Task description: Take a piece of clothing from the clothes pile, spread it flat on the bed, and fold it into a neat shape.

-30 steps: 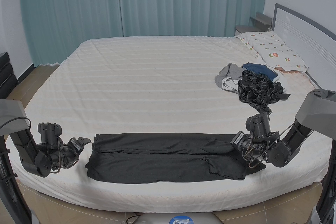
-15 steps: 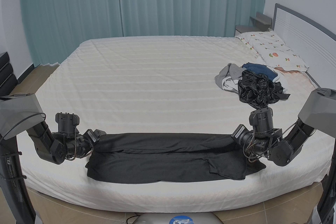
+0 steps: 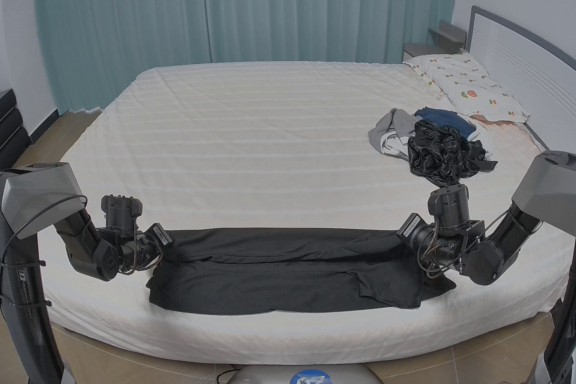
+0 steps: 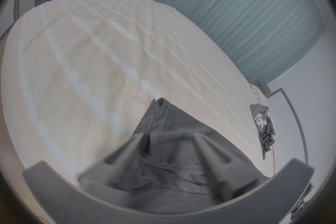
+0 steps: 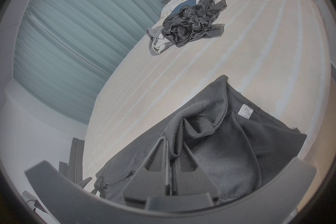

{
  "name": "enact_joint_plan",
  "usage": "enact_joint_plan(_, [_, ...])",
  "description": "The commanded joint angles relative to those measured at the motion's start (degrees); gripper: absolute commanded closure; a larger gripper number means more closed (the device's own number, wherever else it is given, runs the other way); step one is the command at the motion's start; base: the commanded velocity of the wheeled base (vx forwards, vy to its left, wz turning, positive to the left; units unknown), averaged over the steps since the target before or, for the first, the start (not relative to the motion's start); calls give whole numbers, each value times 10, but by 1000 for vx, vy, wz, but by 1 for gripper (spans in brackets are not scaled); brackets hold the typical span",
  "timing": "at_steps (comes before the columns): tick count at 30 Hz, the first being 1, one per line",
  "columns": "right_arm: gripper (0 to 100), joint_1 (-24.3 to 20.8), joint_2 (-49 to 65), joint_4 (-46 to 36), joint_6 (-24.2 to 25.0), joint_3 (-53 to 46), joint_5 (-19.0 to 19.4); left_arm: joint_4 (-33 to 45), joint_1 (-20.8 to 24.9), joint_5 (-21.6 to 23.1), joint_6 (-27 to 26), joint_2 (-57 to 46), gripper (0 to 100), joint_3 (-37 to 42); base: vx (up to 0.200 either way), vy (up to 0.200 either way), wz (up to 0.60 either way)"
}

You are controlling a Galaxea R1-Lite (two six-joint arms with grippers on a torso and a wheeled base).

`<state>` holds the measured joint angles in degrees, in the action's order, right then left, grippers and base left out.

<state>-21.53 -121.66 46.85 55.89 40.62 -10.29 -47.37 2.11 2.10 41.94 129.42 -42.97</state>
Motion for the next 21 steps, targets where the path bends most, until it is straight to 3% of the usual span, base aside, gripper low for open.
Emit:
enact_joint_plan(1, [100,1,1,0,0,2,0,0,-4,-3,1,-3,100,-6,0,0,0])
enact_joint_plan(17, [100,27,2,37,-29,18,9,23,-12,-3,2,-33,100,-36,0,0,0])
enact_joint_plan(21, [100,51,-29,39,-72,76,11,56,-13,-3,7,-26,100,-97,0,0,0])
